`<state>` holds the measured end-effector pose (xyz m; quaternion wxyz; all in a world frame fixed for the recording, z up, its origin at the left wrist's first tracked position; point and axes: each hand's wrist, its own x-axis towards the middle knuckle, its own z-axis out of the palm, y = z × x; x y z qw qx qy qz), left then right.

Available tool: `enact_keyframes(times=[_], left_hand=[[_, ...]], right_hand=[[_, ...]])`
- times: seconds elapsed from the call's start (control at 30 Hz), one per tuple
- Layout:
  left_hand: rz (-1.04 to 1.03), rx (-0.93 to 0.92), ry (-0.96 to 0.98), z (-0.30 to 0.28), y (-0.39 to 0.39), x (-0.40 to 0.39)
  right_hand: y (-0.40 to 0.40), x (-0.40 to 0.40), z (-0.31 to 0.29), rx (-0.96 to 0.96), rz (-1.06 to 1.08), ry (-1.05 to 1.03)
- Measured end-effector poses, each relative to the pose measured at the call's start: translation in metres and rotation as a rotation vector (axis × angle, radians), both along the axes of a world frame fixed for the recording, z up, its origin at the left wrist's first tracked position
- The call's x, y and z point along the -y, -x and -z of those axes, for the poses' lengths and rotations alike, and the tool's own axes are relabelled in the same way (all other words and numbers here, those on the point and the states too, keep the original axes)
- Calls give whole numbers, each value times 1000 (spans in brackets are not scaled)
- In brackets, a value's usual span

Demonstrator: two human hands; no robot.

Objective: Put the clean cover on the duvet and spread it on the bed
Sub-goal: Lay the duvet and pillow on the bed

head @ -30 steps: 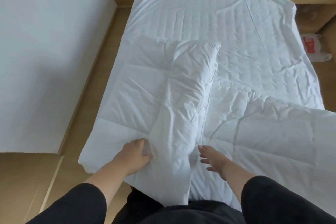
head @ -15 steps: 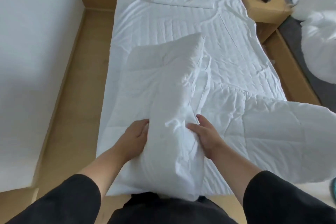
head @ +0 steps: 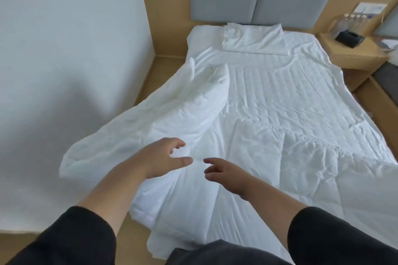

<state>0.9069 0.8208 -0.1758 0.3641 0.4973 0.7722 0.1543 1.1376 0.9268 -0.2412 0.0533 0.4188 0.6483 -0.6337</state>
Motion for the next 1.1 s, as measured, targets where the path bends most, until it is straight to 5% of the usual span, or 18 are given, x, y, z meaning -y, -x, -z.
enact_keyframes(times=[0.23,0.5,1.1], left_hand=[[196,58,232,60,-61,1],[497,5,200,76,-176,-68],[961,-37,195,60,-616,-45]], right_hand=[[-123,-17,17,236,222,-87],[-262,25,20,356,493,-40],[-661,201,4,229,1084,-81]])
